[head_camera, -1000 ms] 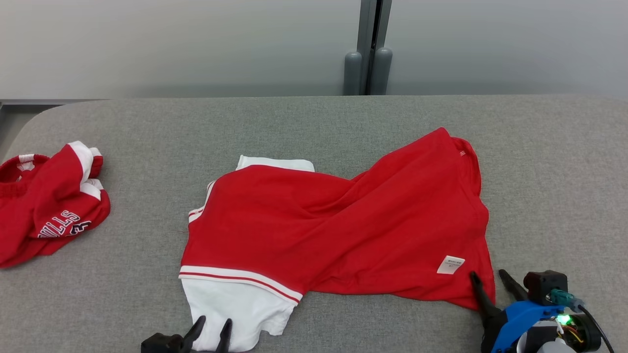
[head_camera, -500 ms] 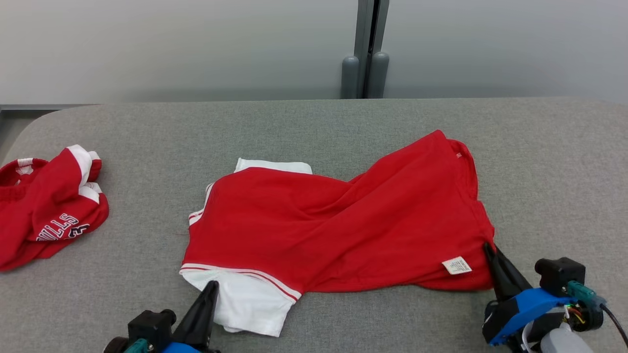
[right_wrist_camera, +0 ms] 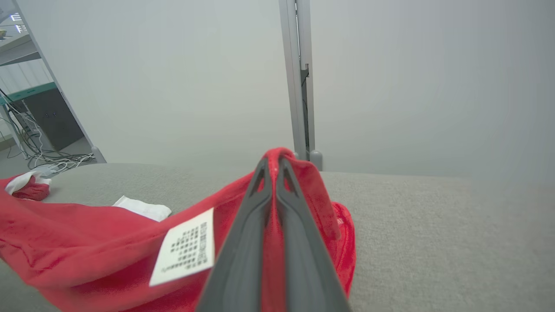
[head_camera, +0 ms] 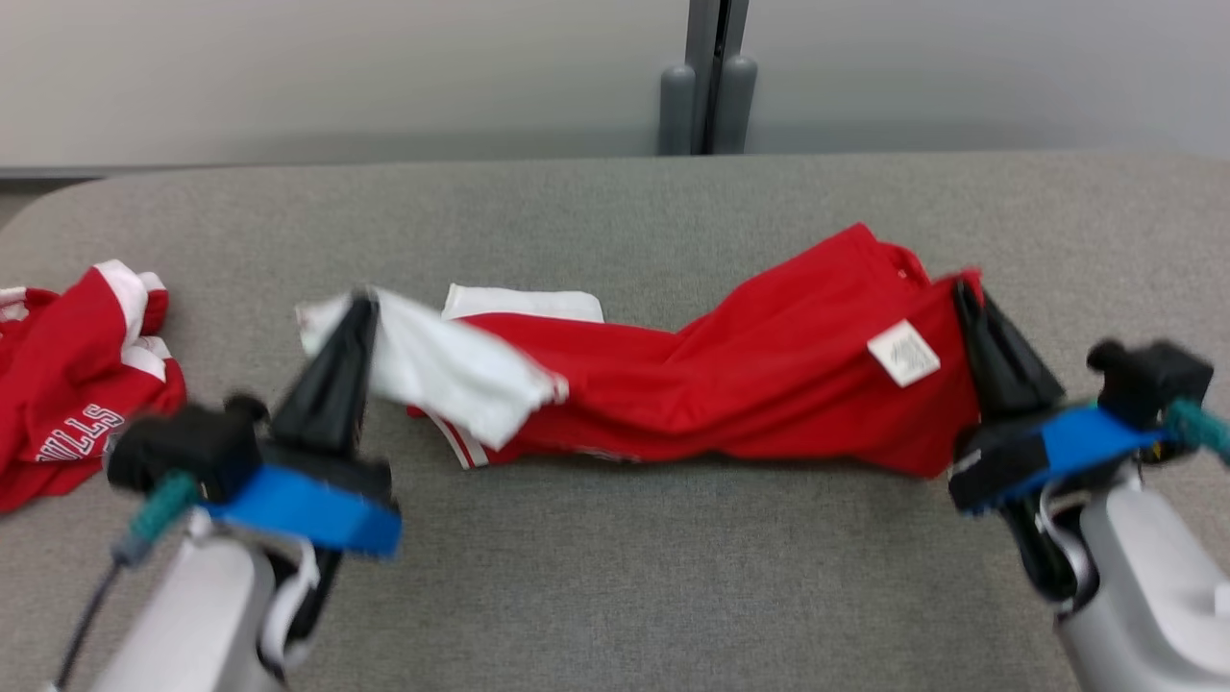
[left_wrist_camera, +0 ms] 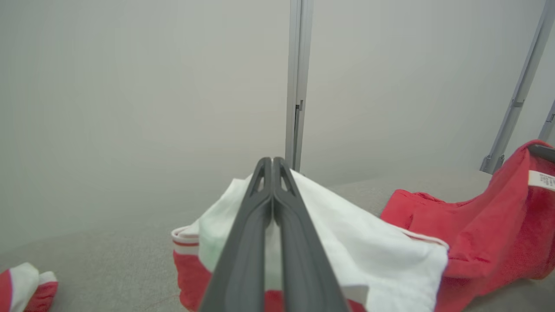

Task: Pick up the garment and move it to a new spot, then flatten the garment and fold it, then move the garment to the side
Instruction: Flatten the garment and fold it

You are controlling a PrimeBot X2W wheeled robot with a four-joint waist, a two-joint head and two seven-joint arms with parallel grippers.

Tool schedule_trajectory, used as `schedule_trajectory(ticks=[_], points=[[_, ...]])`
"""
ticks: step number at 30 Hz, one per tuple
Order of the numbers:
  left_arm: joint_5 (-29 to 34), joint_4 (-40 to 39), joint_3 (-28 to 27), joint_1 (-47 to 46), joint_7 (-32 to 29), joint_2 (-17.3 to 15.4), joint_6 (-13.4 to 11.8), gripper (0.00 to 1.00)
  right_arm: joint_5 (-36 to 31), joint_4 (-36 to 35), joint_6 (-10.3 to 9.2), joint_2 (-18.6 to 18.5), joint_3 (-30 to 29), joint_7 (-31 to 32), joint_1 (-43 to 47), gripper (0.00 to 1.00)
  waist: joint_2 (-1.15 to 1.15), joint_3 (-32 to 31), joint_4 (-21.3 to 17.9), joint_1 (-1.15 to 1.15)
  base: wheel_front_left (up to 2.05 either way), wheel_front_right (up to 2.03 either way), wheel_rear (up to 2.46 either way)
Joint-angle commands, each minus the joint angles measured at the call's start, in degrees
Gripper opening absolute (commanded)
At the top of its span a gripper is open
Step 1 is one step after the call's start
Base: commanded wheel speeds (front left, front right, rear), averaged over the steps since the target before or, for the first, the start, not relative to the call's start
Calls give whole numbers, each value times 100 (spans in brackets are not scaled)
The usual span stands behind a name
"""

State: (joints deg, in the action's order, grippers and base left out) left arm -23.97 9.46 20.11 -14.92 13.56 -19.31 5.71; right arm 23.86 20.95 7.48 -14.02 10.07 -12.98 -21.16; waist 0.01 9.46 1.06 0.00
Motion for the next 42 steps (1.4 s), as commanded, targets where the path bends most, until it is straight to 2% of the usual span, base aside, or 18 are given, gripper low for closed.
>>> schedule_trajectory(ticks=[1, 4, 8, 12, 15, 20, 25, 29, 37, 42], points=[[-5, -17, -41, -500, -94, -64, 43, 0, -9, -36, 2, -104, 90, 83, -413, 0, -1, 153, 30, 0, 0, 0, 0], [-55, 149, -63, -1402, -287, -170, 104, 0, 165, 74, 3, -145, 273, 268, -1265, 0, -1, 445, -31, 0, 0, 0, 0], [-237, 603, -74, -2873, -506, -298, 163, 0, 382, 552, 2, -203, 416, 461, -2643, 0, -1, 913, -102, 0, 0, 0, 0], [-465, 1331, 36, -4420, -628, -399, 188, 0, 659, 1329, 2, -146, 384, 601, -4161, 0, -1, 1376, -183, 0, 0, 0, 0], [-469, 1812, 350, -5567, -635, -497, 192, 0, 709, 1859, 2, -95, 392, 545, -5253, 0, -1, 1643, -236, 0, 0, 0, 0], [-564, 2546, 797, -7148, -426, -405, 177, 0, 614, 2732, 3, -119, 327, 313, -6747, 0, -1, 1854, -239, 0, 0, 0, 0], [-727, 3134, 1037, -8344, -129, -205, 177, 0, 504, 3342, 2, -174, 434, 75, -7715, 0, -1, 1865, -202, 0, 0, 0, 0], [-904, 3400, 1417, -8602, 10, -134, 177, 0, 602, 3586, 2, -110, 753, -30, -7843, 0, -1, 1854, -209, 0, 0, 0, 0], [-1339, 3426, 1823, -7799, 161, -215, 178, 0, 1029, 3561, 2, -179, 1423, -175, -7053, 0, -1, 1814, -174, 0, 0, 0, 0], [-1260, 2717, 1350, -6588, 165, -277, 160, 0, 1442, 3007, 3, -378, 1977, -222, -6018, 0, -1, 1650, -149, 0, 0, 0, 0]])
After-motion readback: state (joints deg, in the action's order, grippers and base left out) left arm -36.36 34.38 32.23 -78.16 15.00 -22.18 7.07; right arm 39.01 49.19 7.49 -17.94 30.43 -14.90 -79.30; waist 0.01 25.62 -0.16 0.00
